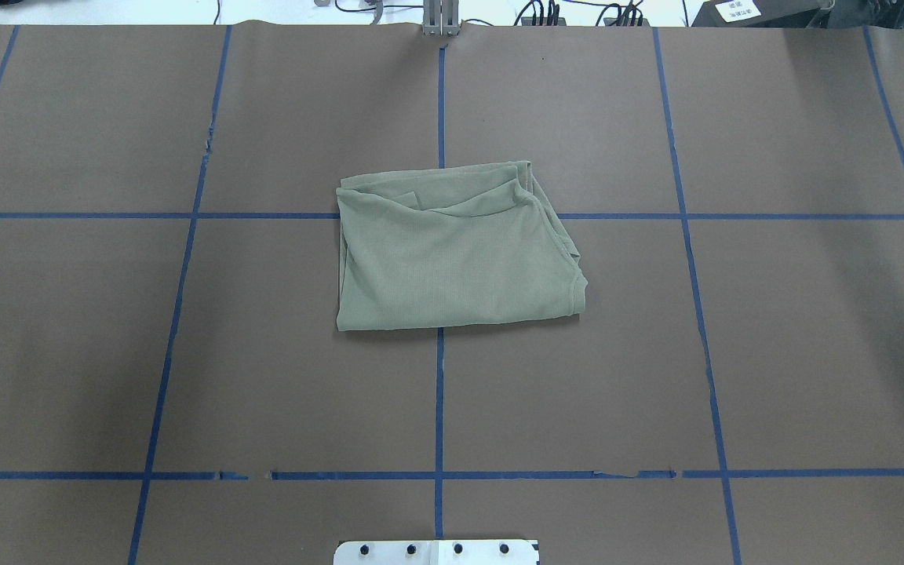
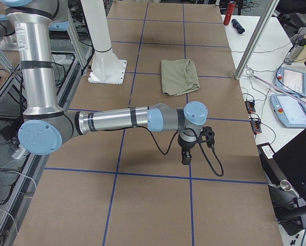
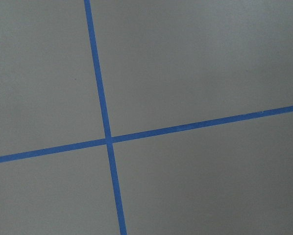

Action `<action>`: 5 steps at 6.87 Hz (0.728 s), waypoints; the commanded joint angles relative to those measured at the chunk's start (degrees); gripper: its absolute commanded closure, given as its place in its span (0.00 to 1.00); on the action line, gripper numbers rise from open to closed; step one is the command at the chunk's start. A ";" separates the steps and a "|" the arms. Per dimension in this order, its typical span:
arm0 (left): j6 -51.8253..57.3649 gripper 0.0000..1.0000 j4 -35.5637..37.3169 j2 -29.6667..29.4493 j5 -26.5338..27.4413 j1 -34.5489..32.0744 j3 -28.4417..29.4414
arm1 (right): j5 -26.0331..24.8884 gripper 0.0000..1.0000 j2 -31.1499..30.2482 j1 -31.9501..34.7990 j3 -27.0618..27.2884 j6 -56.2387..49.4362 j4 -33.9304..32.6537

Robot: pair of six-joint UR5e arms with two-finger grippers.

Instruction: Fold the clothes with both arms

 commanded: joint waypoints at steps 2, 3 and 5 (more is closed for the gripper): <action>0.25 0.00 9.29 -0.86 3.03 -0.32 -0.99 | 0.21 0.00 -0.39 0.00 -0.07 -0.01 -0.06; 0.34 0.00 8.87 -1.03 2.68 -0.24 0.13 | 0.38 0.00 -0.39 0.00 -0.16 0.08 0.03; -0.01 0.00 8.51 -0.16 -2.41 -0.32 0.14 | 0.99 0.00 -0.83 0.00 0.01 0.08 0.12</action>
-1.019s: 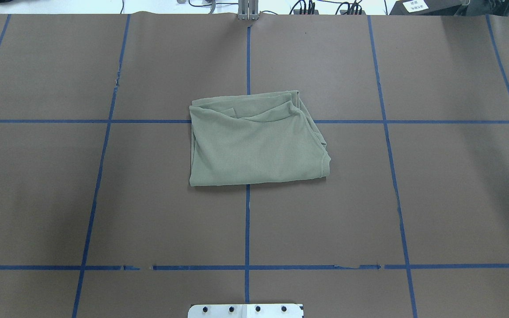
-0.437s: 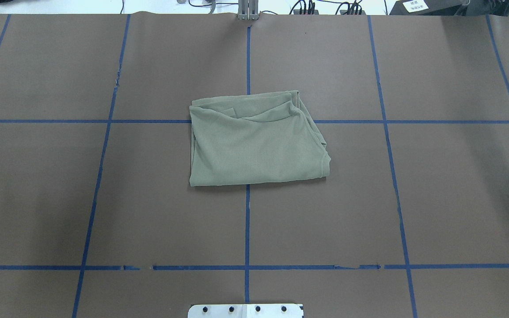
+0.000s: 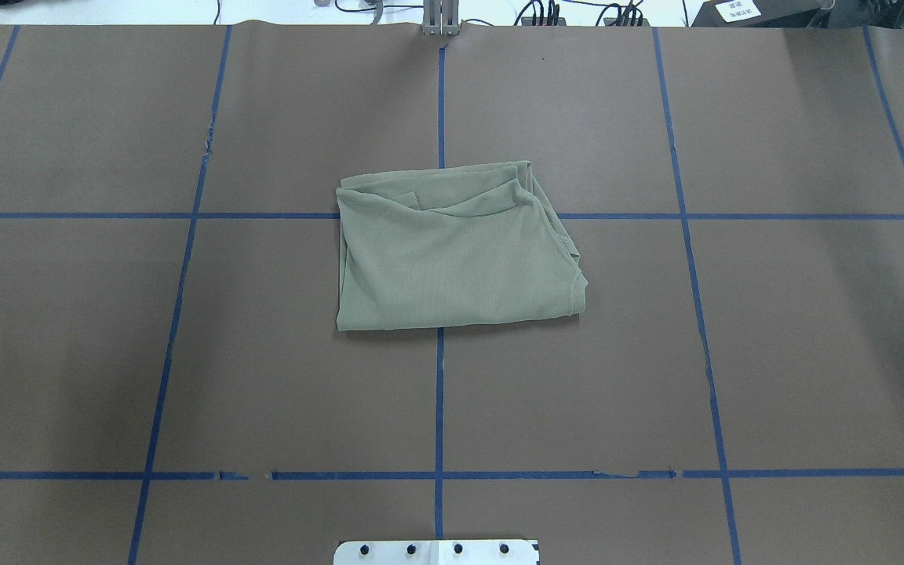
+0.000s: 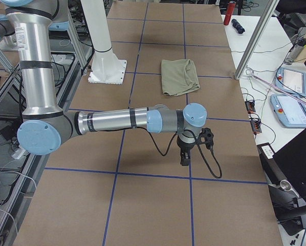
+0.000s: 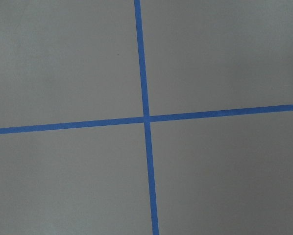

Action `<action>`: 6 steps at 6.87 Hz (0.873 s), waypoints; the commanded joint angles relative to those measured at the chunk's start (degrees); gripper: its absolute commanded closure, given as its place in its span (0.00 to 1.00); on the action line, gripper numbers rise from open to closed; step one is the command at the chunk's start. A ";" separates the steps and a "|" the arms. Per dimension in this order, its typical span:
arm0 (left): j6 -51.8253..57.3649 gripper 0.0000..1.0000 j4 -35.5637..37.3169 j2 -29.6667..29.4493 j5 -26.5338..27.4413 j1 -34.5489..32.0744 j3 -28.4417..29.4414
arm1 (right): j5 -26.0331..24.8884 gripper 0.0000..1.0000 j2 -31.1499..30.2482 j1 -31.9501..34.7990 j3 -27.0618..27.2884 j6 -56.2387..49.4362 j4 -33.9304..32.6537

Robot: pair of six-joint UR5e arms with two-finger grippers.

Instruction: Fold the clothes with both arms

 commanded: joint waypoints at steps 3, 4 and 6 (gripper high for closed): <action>-0.05 0.00 0.14 -0.54 -2.04 0.15 1.82 | -0.06 0.00 -0.51 0.00 -0.04 0.01 0.12; 0.21 0.00 -0.13 -0.54 -2.30 0.15 1.83 | -0.07 0.00 -0.51 0.00 -0.13 0.10 0.20; 0.30 0.00 -0.48 -0.97 -1.95 0.32 1.30 | 0.02 0.00 -0.51 0.00 -0.48 0.19 0.12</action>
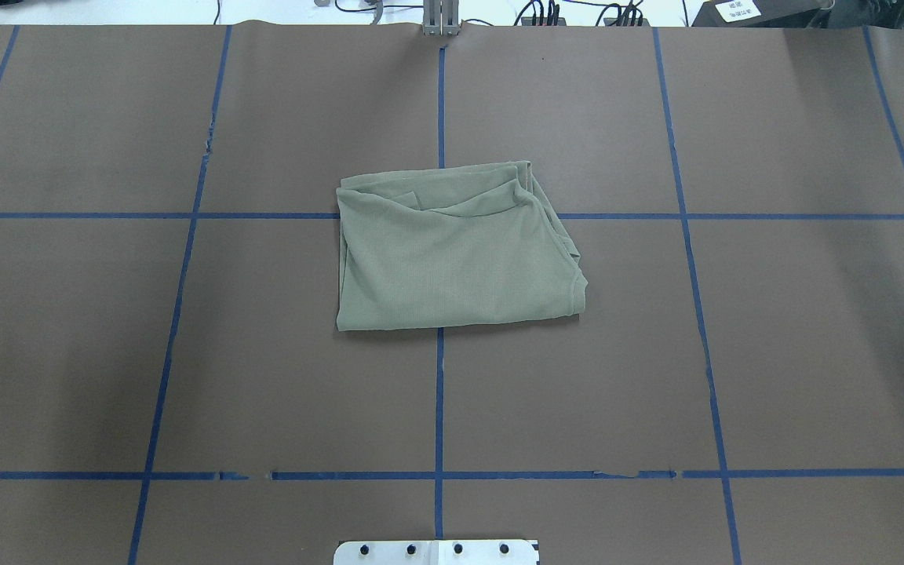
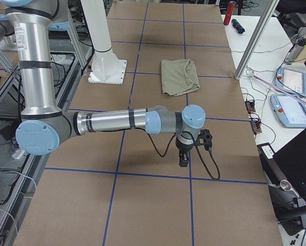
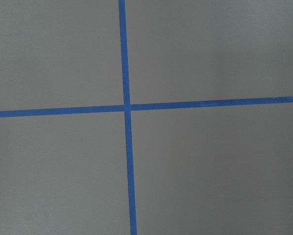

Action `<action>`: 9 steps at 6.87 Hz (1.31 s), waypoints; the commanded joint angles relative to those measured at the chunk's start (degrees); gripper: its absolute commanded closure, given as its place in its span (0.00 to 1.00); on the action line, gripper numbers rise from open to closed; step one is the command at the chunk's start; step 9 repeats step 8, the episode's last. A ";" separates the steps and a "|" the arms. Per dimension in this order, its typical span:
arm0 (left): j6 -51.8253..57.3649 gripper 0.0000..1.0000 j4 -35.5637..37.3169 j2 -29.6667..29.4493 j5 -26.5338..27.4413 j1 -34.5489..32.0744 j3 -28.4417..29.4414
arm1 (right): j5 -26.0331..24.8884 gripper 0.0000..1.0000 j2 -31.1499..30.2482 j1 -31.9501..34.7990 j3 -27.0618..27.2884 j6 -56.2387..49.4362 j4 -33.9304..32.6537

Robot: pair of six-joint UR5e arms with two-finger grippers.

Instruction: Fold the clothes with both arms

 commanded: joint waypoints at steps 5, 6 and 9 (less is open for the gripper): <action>0.07 0.00 -0.34 -1.71 -0.14 0.09 0.13 | 0.40 0.00 0.26 0.00 -0.59 0.08 0.03; 0.07 0.00 -0.34 -1.71 -0.05 0.18 0.40 | 0.49 0.00 0.26 0.00 -0.42 0.08 0.03; -0.10 0.00 -0.16 -1.71 -0.58 0.09 -0.30 | 0.49 0.00 0.26 0.00 -0.24 0.08 0.03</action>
